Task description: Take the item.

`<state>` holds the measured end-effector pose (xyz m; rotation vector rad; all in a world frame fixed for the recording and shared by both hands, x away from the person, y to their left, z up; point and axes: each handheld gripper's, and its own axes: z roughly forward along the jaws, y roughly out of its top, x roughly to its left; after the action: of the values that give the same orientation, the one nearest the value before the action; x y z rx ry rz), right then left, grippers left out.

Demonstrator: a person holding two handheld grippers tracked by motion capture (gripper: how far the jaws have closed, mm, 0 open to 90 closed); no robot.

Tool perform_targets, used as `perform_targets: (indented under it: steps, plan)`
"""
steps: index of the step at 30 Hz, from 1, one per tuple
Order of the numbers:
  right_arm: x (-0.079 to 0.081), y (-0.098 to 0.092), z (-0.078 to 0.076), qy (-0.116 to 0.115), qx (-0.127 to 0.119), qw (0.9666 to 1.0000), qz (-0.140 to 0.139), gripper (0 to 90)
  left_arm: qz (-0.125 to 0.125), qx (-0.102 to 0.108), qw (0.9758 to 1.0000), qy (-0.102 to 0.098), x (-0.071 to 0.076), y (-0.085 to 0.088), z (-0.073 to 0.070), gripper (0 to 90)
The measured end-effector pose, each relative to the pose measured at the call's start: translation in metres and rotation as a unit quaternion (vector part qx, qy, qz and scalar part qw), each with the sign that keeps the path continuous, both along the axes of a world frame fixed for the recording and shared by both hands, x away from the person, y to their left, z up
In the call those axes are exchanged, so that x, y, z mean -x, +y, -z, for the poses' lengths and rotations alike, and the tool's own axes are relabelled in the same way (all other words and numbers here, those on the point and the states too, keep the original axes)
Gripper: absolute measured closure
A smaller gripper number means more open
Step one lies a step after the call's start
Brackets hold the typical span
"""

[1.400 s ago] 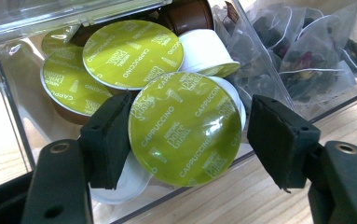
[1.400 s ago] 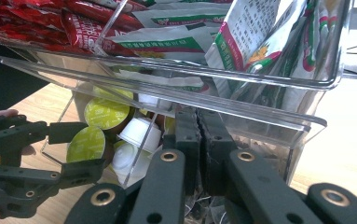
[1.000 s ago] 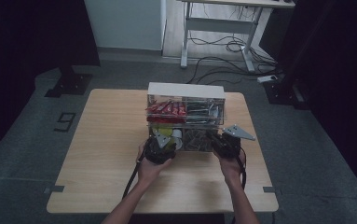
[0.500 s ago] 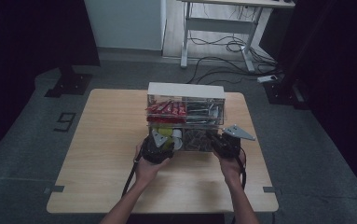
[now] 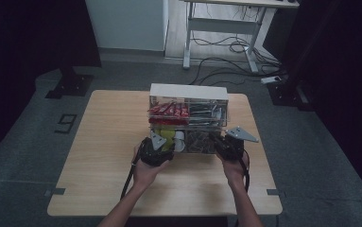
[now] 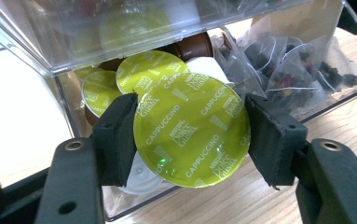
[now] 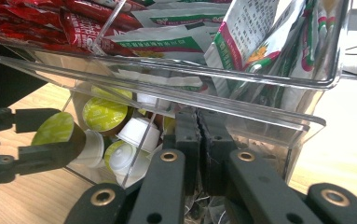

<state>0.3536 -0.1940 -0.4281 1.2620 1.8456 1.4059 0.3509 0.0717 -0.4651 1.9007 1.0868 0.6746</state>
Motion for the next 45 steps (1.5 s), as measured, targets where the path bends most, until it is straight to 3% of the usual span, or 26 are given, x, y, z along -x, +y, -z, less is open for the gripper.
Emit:
perform_targets:
  steps: [25,45]
  plan:
    - [0.0,0.001,0.0,0.001,0.002,1.0,0.002,86.3,-0.01,-0.002,0.9999,-0.003,0.01,0.022,-0.009,38.2]
    - [0.0,0.001,-0.001,0.004,0.004,1.0,0.002,86.0,-0.033,0.002,0.9995,-0.002,0.017,0.057,-0.009,38.2]
